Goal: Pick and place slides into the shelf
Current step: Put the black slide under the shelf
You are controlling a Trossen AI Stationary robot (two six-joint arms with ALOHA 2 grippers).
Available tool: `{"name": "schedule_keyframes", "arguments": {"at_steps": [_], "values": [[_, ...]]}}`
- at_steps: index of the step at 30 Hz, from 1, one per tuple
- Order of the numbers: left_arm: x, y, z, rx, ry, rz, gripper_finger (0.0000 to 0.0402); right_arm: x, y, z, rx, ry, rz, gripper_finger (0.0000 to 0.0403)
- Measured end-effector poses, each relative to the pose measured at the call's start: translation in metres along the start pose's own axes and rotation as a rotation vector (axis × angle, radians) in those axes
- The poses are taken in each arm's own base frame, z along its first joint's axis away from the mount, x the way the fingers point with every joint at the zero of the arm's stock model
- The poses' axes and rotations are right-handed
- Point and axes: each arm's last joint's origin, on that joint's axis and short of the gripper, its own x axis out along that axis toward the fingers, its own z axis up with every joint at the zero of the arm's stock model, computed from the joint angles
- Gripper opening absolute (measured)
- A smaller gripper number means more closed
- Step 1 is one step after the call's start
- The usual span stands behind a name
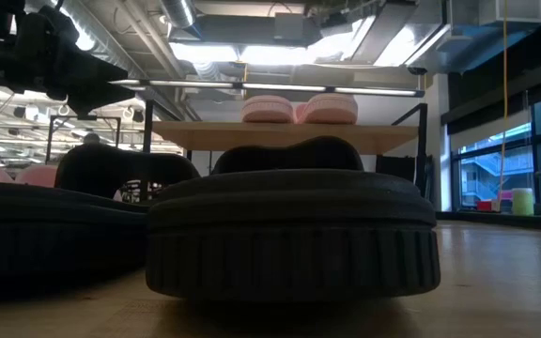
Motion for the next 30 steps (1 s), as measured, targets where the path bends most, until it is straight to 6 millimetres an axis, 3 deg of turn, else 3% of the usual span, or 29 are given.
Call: {"name": "schedule_keyframes", "arguments": {"at_steps": [7,17,25,30], "values": [[0.0,0.0,0.0,-0.001,0.0,0.0,0.0276,0.032,0.018,-0.021,-0.039,0.099,-0.055,0.03],[0.0,0.0,0.0,-0.003,0.0,-0.001,0.0276,0.041,0.032,0.004,-0.041,0.36,-0.115,0.03],[0.0,0.0,0.0,-0.003,0.0,0.0,0.0276,0.07,0.046,-0.013,-0.017,0.505,-0.17,0.0301],[0.0,0.0,0.0,-0.004,0.001,-0.002,0.0276,0.08,0.04,-0.02,0.009,0.547,-0.201,0.0301]]}}
